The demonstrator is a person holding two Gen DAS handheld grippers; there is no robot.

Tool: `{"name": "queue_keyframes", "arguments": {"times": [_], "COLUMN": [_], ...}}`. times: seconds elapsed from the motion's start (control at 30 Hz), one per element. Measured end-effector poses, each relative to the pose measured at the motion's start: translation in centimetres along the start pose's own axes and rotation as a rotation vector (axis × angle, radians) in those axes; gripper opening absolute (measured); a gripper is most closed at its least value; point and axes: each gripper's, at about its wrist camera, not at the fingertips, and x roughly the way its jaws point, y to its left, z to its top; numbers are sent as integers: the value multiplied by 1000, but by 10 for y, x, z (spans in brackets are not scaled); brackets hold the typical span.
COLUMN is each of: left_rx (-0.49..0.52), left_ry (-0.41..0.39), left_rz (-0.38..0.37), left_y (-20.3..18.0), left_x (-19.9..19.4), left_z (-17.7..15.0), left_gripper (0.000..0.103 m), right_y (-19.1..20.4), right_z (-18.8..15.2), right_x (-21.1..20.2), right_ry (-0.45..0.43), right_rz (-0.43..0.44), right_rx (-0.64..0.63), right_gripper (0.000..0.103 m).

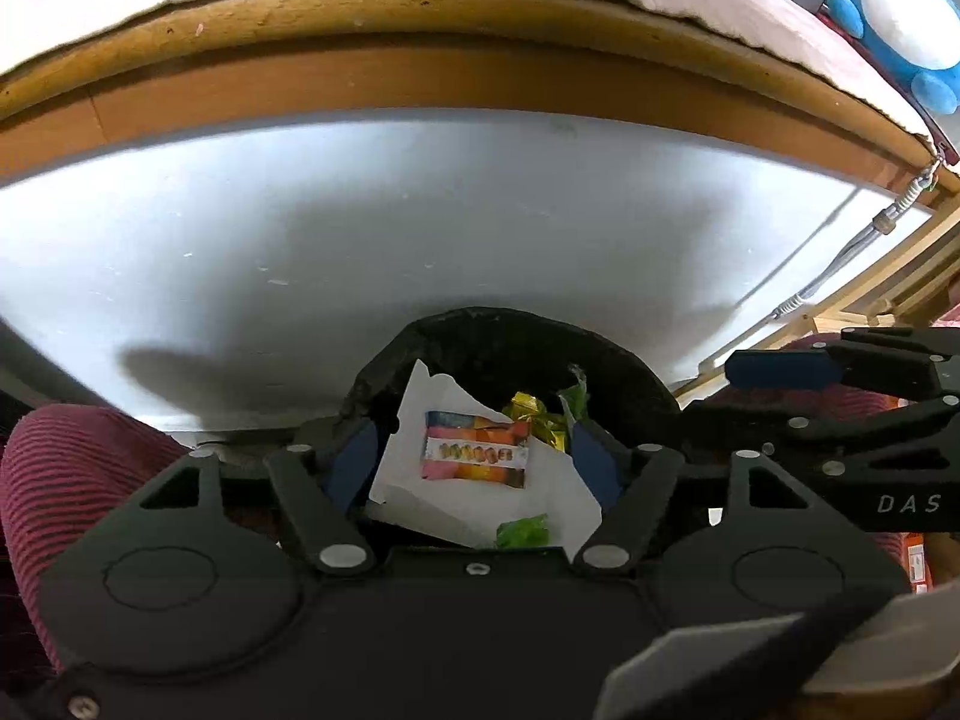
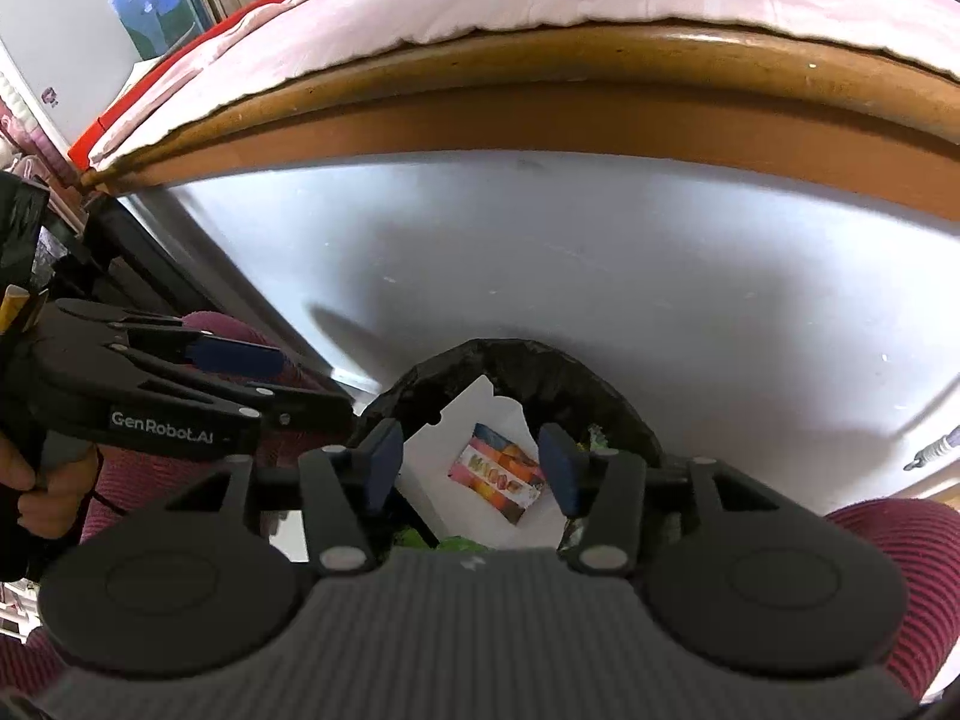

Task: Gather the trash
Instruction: 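Move both tools back over the bed toward the brown scrap and peel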

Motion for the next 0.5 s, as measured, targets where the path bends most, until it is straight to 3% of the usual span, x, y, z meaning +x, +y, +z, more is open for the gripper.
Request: {"name": "queue_keyframes", "arguments": {"times": [0.3, 0.5], "left_rx": [22, 56], "left_ry": [-41, -145], "left_rz": [0, -17], "left_y": [-1, -1], "left_x": [-14, -44], "left_z": [7, 23], "left_gripper": [73, 75], "right_y": [-4, -8], "right_z": [11, 33], "right_x": [-11, -39], "right_ry": [-47, -149], "right_rz": [-6, 5], "right_rx": [-1, -17], "right_gripper": [73, 81]}}
